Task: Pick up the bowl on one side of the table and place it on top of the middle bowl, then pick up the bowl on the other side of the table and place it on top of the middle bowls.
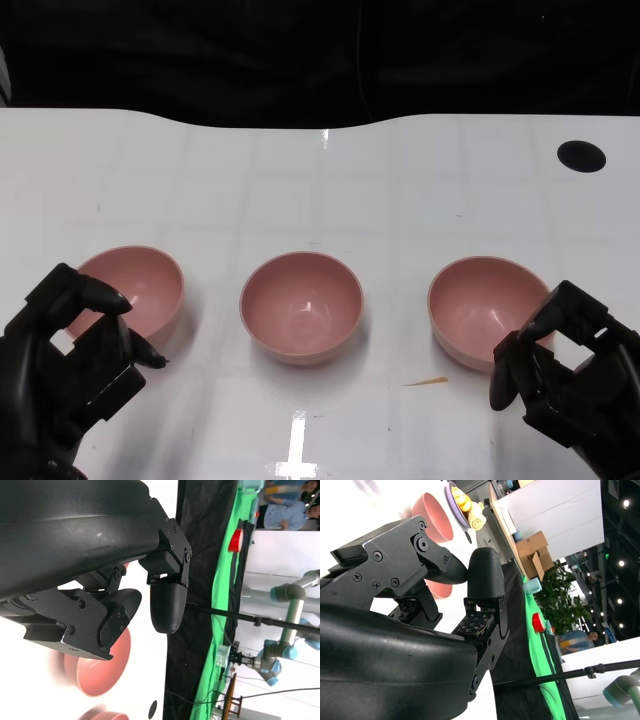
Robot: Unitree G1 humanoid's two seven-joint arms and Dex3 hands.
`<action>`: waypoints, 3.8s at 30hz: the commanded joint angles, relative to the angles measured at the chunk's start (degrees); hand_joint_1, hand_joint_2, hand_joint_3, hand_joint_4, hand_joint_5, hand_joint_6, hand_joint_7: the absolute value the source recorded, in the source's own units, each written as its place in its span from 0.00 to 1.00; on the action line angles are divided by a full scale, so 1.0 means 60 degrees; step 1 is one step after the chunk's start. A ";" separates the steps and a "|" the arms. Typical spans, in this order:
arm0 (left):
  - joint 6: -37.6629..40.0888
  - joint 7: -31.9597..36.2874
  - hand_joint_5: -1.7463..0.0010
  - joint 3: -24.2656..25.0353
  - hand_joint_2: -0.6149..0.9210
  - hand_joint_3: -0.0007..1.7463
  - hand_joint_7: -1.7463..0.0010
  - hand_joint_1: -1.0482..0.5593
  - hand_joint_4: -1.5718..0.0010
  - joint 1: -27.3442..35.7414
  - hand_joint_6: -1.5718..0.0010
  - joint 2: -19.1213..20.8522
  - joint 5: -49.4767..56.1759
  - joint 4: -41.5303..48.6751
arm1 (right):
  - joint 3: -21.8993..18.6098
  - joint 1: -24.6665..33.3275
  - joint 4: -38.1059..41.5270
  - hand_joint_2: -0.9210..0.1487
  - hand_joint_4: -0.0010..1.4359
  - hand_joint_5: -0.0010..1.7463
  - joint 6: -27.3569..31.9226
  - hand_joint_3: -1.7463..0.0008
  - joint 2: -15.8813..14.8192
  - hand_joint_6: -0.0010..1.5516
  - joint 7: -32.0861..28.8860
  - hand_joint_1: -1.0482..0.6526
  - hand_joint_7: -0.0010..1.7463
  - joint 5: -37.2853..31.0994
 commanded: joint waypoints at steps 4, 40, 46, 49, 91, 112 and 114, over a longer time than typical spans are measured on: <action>-0.0134 -0.0070 0.00 -0.0032 0.82 0.66 0.00 0.63 0.47 0.0066 0.61 0.0131 0.0129 0.0105 | -0.0052 0.0007 0.0022 0.33 0.61 1.00 -0.0069 0.40 -0.0071 0.51 0.0018 0.55 0.81 0.0053; -0.4706 0.2257 0.55 -0.0492 0.95 0.23 0.69 0.45 0.53 0.0069 0.48 0.0359 0.5253 0.1478 | -0.0068 0.0000 0.0054 0.31 0.60 1.00 -0.0091 0.42 -0.0087 0.51 0.0069 0.56 0.80 0.0060; -0.5249 0.3181 0.72 -0.0556 1.00 0.12 0.90 0.35 0.59 0.0066 0.48 0.0981 0.7194 0.1891 | -0.0088 -0.0066 0.0115 0.32 0.60 1.00 -0.0063 0.42 -0.0106 0.52 0.0064 0.56 0.80 0.0059; -0.4802 0.3374 0.80 -0.0663 1.00 0.10 0.95 0.33 0.60 0.0173 0.49 0.1345 0.8302 0.1603 | -0.0077 -0.0098 0.0174 0.32 0.61 1.00 -0.0139 0.42 -0.0096 0.52 0.0079 0.56 0.79 0.0011; 0.0024 0.0156 1.00 -0.3723 1.00 0.03 1.00 0.23 0.58 -0.3153 0.55 0.4156 1.1920 0.3714 | -0.0026 -0.0515 0.0889 0.35 0.61 1.00 -0.0659 0.37 0.0136 0.51 0.0054 0.56 0.83 -0.0307; -0.0402 0.1918 1.00 -0.4882 1.00 0.04 1.00 0.30 0.57 -0.4293 0.54 0.3980 1.0897 0.7186 | 0.0007 -0.0447 0.0810 0.36 0.61 1.00 -0.0617 0.37 0.0136 0.50 0.0020 0.56 0.83 -0.0292; -0.0506 0.2020 0.99 -0.4934 1.00 0.04 1.00 0.30 0.56 -0.4354 0.53 0.4004 1.0843 0.7352 | 0.0022 -0.0434 0.0788 0.36 0.61 1.00 -0.0616 0.37 0.0151 0.50 -0.0011 0.56 0.83 -0.0313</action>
